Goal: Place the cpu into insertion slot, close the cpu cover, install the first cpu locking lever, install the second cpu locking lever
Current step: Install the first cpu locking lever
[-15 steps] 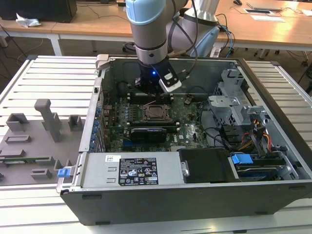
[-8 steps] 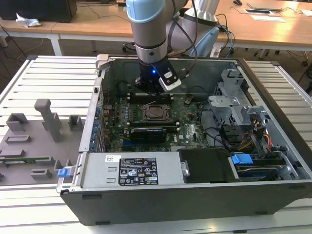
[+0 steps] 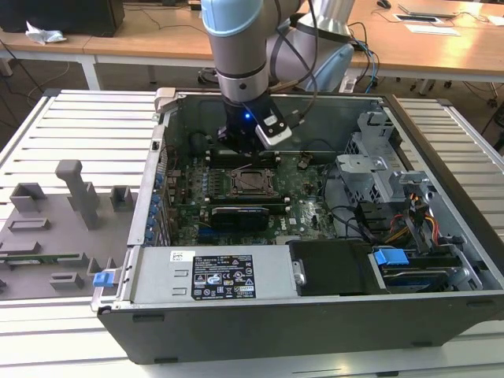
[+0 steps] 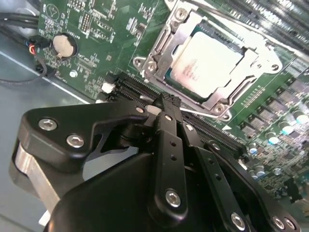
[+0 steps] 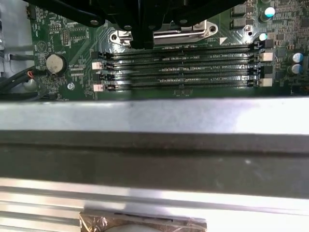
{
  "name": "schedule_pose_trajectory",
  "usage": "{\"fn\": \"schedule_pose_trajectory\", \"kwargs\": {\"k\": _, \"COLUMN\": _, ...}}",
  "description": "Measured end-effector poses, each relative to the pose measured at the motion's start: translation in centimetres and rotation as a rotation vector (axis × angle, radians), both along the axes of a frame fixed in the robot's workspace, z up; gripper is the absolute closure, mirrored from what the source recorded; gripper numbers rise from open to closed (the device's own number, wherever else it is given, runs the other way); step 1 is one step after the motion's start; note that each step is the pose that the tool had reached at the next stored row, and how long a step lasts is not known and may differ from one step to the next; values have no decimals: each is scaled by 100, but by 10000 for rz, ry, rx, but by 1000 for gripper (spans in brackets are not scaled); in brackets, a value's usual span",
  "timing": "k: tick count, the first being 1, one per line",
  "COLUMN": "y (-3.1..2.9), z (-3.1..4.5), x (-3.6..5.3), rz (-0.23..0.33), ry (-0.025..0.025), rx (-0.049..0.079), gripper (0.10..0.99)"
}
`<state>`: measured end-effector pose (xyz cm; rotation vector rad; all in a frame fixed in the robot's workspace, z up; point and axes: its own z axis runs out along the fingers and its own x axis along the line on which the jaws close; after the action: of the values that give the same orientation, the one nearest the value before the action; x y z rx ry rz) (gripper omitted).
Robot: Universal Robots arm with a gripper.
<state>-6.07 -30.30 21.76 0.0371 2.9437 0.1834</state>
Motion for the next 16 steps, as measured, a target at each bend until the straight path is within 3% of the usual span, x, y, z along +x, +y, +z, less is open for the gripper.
{"fn": "schedule_pose_trajectory", "kwargs": {"k": 1, "y": 0, "z": -2, "x": -2, "rz": 0, "ry": -10, "rx": -63, "gripper": 980}}
{"fn": "schedule_pose_trajectory", "kwargs": {"k": 5, "y": 1, "z": -25, "x": -6, "rz": 1, "ry": -33, "rx": -526, "gripper": 980}}
{"fn": "schedule_pose_trajectory", "kwargs": {"k": 6, "y": 7, "z": -26, "x": -6, "rz": 2, "ry": -33, "rx": -585, "gripper": 980}}
{"fn": "schedule_pose_trajectory", "kwargs": {"k": 11, "y": 9, "z": -18, "x": -7, "rz": 1, "ry": -30, "rx": -644, "gripper": 980}}
{"fn": "schedule_pose_trajectory", "kwargs": {"k": 16, "y": 9, "z": 64, "x": -6, "rz": 2, "ry": -32, "rx": -668, "gripper": 980}}
